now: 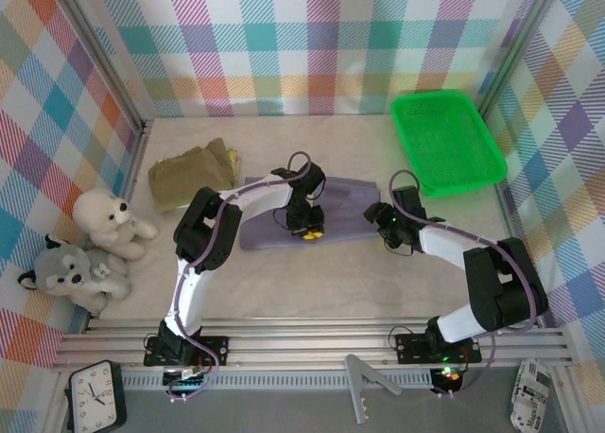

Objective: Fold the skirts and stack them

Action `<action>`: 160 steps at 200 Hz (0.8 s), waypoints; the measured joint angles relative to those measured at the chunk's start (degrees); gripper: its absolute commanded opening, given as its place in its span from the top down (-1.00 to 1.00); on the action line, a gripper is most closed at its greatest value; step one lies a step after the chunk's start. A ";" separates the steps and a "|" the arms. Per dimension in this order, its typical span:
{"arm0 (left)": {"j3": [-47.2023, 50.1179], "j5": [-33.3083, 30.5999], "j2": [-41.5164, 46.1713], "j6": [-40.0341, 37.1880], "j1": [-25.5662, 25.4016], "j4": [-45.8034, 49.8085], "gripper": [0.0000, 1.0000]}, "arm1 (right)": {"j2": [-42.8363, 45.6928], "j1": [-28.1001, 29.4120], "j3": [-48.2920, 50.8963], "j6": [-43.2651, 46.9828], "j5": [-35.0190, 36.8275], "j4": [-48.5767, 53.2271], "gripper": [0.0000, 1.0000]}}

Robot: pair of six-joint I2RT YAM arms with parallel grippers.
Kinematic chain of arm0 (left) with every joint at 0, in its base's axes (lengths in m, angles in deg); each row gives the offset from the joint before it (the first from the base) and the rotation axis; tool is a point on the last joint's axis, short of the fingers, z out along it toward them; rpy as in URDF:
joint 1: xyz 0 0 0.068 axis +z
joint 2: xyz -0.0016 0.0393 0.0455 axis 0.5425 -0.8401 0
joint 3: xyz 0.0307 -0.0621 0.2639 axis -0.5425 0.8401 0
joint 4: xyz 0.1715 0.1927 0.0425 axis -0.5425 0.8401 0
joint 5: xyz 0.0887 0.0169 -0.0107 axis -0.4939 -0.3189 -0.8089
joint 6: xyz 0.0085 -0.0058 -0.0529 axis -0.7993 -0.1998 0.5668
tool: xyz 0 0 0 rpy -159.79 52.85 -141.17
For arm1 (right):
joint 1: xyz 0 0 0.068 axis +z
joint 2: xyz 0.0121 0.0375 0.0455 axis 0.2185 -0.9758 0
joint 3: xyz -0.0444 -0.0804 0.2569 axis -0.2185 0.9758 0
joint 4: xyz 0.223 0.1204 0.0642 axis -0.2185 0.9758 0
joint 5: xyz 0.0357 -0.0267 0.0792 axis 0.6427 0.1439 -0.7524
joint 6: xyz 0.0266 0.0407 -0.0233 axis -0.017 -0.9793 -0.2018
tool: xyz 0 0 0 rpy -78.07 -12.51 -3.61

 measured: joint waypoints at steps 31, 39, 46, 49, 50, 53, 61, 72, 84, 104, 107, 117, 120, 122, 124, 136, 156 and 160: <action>-0.20 0.00 0.00 -0.13 0.02 0.04 0.65 | -2.23 0.00 0.11 -0.63 -1.01 -2.32 -0.30; -0.20 0.00 0.00 -0.13 0.04 0.04 0.65 | -2.45 0.00 0.22 -0.72 -1.20 -3.04 -0.29; -0.20 0.00 0.00 -0.15 0.02 0.04 0.65 | -2.56 0.00 0.28 -0.85 -1.42 -3.56 -0.29; -0.20 0.00 0.00 -0.13 0.02 0.07 0.65 | -2.56 0.00 0.33 -0.90 -1.53 -3.78 -0.29; -0.20 0.00 0.00 -0.13 0.04 0.07 0.65 | -2.56 0.00 0.35 -0.90 -1.57 -3.80 -0.29; -0.20 -0.02 0.00 -0.13 0.04 0.04 0.65 | -2.56 0.00 0.39 -0.94 -1.62 -4.00 -0.29; -0.20 0.00 0.00 -0.13 0.02 0.04 0.65 | -2.56 0.00 0.42 -1.09 -1.75 -4.26 -0.31; -0.20 -0.02 0.00 -0.13 0.02 0.04 0.65 | -2.56 0.07 0.42 -1.42 -1.70 -4.26 -0.40; -0.20 0.00 0.00 -0.13 0.04 0.04 0.65 | -2.23 0.22 0.44 -2.49 -0.90 -3.50 -0.47; -0.20 -0.02 0.00 -0.13 0.02 0.04 0.65 | -0.22 0.33 1.18 -3.80 0.63 -2.19 -0.47; -0.20 -0.02 0.00 -0.13 0.04 0.04 0.65 | 0.07 0.33 1.40 -3.89 0.70 -2.05 -0.46; -0.20 -0.02 0.00 -0.13 0.04 0.04 0.65 | 0.48 0.33 1.81 -4.31 0.87 -1.60 -0.44; -0.20 -0.02 0.00 -0.13 0.04 0.04 0.65 | 0.48 0.33 1.86 -4.33 0.85 -1.46 -0.43; -0.20 -0.02 0.00 -0.13 0.02 0.04 0.65 | 0.48 0.33 1.90 -4.37 0.85 -1.44 -0.43; -0.20 -0.02 0.00 -0.13 0.02 0.04 0.65 | 0.44 0.33 1.95 -4.44 0.79 -1.44 -0.42; -0.20 -0.02 0.00 -0.13 0.04 0.04 0.65 | 0.22 0.33 2.05 -4.59 0.48 -1.66 -0.40; -0.20 -0.02 0.00 -0.13 0.02 0.04 0.65 | -0.24 0.26 2.05 -4.94 0.13 -2.10 -0.36; -0.20 -0.02 0.00 -0.13 0.02 0.04 0.65 | -0.28 0.24 2.05 -4.94 0.11 -2.10 -0.34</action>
